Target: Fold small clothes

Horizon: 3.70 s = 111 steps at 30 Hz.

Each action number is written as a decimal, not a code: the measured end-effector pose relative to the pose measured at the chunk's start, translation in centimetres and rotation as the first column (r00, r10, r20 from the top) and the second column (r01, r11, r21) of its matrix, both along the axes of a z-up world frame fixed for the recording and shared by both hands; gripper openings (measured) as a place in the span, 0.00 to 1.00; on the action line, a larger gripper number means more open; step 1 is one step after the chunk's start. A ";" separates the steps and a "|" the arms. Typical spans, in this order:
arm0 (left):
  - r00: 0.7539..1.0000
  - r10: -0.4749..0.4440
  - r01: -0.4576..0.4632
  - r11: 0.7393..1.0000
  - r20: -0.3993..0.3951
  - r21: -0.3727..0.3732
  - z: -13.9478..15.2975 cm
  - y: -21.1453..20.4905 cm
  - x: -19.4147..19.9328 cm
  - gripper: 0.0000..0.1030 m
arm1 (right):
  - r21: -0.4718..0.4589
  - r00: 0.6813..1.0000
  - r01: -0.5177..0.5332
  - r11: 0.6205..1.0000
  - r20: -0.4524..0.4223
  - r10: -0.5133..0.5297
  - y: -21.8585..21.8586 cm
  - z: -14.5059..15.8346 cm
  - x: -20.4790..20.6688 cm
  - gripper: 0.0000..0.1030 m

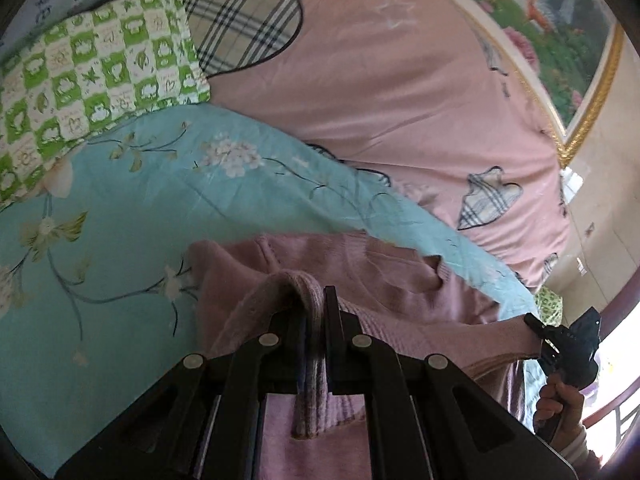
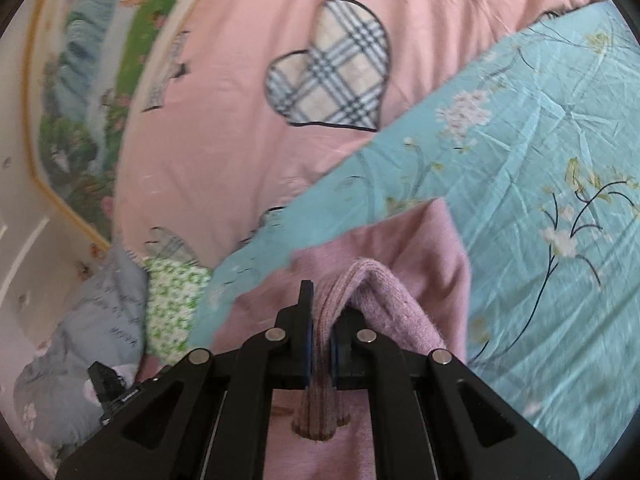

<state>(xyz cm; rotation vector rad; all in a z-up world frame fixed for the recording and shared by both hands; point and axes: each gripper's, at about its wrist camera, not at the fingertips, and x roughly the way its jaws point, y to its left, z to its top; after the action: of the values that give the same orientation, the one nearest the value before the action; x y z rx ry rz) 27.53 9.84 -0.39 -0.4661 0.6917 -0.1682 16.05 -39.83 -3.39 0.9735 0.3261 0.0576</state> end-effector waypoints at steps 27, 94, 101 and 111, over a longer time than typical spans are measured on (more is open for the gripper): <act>0.931 -0.345 0.361 0.920 -0.122 0.153 -2.4 -9.7 -5.2 0.60 | -0.336 0.974 -0.224 0.915 -0.115 0.197 6.6 2.3 -2.0 0.37; 0.975 0.039 -0.028 0.998 -0.218 0.050 -4.2 -0.4 -15.9 0.51 | -0.249 0.978 -0.151 0.957 -0.181 0.107 14.8 -2.3 -9.8 0.48; 0.968 0.042 -0.055 0.997 -0.248 -0.045 -6.5 -0.5 -16.7 0.54 | -0.212 0.977 -0.162 0.964 -0.172 0.126 16.6 -3.1 -11.1 0.48; 0.960 0.158 -0.214 0.946 -0.230 -0.245 -7.8 1.0 -12.9 0.55 | -0.201 0.972 -0.193 0.960 -0.176 0.158 17.6 -3.2 -11.0 0.48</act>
<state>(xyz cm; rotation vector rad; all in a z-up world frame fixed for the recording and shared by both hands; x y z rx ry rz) 14.63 10.88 -8.19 -0.8150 0.8291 -0.0323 5.01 -22.28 -6.56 0.7311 0.5541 0.1050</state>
